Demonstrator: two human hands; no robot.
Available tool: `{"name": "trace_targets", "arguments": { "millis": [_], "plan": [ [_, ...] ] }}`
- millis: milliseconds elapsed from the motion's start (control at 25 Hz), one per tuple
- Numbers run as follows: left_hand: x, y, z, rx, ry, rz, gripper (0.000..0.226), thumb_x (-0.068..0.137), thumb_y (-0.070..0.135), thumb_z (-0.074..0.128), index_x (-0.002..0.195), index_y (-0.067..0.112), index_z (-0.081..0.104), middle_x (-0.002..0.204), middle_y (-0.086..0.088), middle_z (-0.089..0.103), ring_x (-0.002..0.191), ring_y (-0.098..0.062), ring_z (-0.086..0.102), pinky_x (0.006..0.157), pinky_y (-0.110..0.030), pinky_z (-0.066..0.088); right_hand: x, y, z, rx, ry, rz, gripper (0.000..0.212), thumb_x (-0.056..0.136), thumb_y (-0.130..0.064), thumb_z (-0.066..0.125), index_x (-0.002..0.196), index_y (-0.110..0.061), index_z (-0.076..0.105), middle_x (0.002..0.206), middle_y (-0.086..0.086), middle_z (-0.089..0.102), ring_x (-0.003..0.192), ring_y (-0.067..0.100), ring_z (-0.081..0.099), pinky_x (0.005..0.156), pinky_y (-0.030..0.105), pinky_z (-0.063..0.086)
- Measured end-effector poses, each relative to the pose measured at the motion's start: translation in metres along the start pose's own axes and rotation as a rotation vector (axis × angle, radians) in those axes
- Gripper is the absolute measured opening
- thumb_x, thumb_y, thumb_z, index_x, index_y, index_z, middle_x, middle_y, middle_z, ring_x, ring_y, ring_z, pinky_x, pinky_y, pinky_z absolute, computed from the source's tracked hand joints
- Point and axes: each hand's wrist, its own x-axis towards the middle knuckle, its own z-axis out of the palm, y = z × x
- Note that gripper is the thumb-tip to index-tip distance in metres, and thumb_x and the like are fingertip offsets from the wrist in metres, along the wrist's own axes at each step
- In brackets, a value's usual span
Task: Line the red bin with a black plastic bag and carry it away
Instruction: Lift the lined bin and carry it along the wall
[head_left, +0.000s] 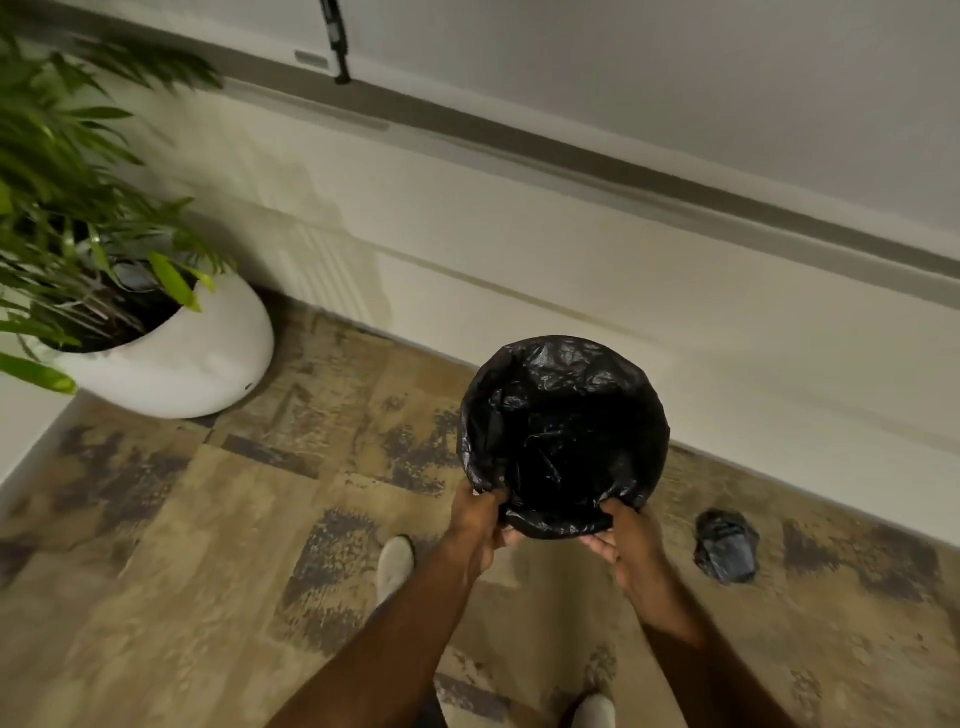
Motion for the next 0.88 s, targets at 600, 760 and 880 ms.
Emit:
{"name": "trace_targets", "arguments": {
  "millis": [600,760,880],
  "plan": [
    [0.316,0.165,-0.263,-0.235,0.198,-0.001,0.042,0.096,-0.004,0.051,0.133,0.016,0.058,0.123,-0.019,0.069,0.106,-0.043,0.070,0.074,-0.056,0.063,0.193,0.085,0.404,-0.038,-0.066,0.106,0.016,0.097,-0.012,0.065,0.106,-0.025,0.064,0.111,0.007,0.070,0.096,0.033,0.075,0.068,0.037,0.064],
    [0.409,0.158,-0.295,-0.323,0.254,-0.069,0.048,0.097,-0.004,0.052,0.139,0.018,0.055,0.128,-0.020,0.066,0.109,-0.045,0.068,0.063,-0.047,0.064,0.271,0.121,0.447,0.022,-0.139,0.175,0.026,0.096,0.000,0.055,0.118,-0.011,0.062,0.115,0.011,0.067,0.100,0.034,0.073,0.068,0.036,0.065],
    [0.467,0.156,-0.316,-0.357,0.284,-0.097,0.047,0.097,-0.006,0.052,0.138,0.017,0.056,0.117,-0.019,0.069,0.099,-0.042,0.070,0.055,-0.044,0.063,0.322,0.141,0.475,0.043,-0.169,0.238,0.027,0.095,0.005,0.051,0.115,-0.008,0.061,0.112,0.015,0.071,0.101,0.035,0.073,0.066,0.037,0.064]
  ]
}}
